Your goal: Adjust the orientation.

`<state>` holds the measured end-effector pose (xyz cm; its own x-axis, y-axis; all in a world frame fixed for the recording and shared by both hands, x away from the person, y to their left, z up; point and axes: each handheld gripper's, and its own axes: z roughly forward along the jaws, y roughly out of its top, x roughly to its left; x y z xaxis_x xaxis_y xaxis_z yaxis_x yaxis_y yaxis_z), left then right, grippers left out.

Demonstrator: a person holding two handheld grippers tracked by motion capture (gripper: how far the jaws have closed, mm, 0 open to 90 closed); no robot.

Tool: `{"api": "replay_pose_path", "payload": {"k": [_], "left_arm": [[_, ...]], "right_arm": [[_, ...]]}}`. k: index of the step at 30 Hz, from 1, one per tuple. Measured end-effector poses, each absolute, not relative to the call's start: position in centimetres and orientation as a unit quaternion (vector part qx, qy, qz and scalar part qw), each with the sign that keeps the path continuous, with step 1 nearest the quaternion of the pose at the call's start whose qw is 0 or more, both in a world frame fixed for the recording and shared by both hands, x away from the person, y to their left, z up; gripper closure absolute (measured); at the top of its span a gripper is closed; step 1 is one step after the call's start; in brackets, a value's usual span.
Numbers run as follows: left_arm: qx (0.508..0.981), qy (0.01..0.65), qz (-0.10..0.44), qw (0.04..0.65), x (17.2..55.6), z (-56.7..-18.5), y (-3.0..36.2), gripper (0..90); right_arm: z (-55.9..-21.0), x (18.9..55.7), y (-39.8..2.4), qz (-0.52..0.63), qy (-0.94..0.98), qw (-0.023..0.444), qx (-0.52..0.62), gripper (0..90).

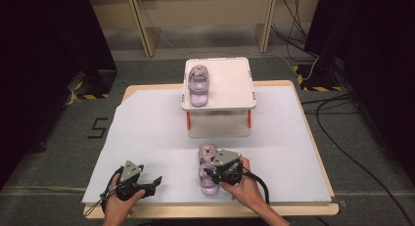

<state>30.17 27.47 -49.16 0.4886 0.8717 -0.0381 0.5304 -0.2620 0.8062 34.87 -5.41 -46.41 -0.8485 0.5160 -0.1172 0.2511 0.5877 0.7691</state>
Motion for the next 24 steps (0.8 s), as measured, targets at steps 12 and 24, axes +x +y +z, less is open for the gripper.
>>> {"api": "replay_pose_path", "payload": {"k": [12, 24], "left_arm": [[0.765, 0.459, 0.213, 0.398, 30.2, -49.2, 27.4, 15.6], [0.765, 0.459, 0.215, 0.398, 30.1, -49.1, 27.5, 15.6]], "right_arm": [[-46.0, 35.0, -6.0, 0.418, 0.869, 0.158, 0.212, 69.8], [-45.1, 35.3, -7.0, 0.433, 0.865, 0.153, 0.201, 78.8]]}}
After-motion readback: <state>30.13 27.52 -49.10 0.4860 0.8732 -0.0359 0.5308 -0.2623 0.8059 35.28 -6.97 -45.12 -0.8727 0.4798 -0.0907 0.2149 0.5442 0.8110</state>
